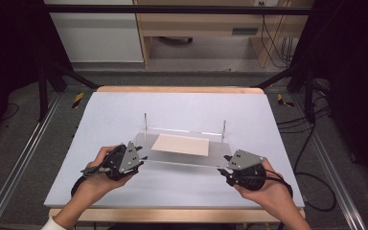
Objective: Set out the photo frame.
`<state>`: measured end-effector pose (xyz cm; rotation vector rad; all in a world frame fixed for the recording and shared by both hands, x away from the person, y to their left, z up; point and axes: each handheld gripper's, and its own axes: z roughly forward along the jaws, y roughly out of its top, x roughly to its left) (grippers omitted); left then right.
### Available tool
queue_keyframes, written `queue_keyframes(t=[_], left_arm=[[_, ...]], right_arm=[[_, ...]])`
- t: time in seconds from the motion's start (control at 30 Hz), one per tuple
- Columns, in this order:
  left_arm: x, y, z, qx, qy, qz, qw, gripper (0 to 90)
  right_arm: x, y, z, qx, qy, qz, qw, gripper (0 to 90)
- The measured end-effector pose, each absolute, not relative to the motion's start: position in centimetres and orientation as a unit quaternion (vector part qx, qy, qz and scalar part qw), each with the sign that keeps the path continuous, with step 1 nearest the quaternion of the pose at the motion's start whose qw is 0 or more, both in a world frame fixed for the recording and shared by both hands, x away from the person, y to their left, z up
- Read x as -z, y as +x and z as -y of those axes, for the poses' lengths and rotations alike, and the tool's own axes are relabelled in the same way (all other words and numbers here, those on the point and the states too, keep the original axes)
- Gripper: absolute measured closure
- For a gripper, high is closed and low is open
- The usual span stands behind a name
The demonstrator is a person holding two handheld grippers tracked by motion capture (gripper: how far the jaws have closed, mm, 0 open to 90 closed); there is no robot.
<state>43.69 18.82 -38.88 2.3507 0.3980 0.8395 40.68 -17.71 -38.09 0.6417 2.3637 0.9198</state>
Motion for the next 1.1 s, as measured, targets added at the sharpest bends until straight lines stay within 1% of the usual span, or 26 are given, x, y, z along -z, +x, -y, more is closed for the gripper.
queue_keyframes(t=[0.33,0.63,1.1], left_arm=[[38.2,43.0,-18.5,-0.322,0.882,-0.149,0.312,64.3],[36.7,43.8,-18.3,-0.318,0.880,-0.153,0.317,67.3],[34.2,45.7,-17.5,-0.281,0.889,-0.166,0.320,69.1]], right_arm=[[37.5,40.9,18.1,-0.338,0.233,-0.873,0.265,59.2],[36.3,41.9,18.7,-0.351,0.242,-0.868,0.255,60.9],[34.2,44.7,20.3,-0.369,0.262,-0.861,0.233,61.2]])
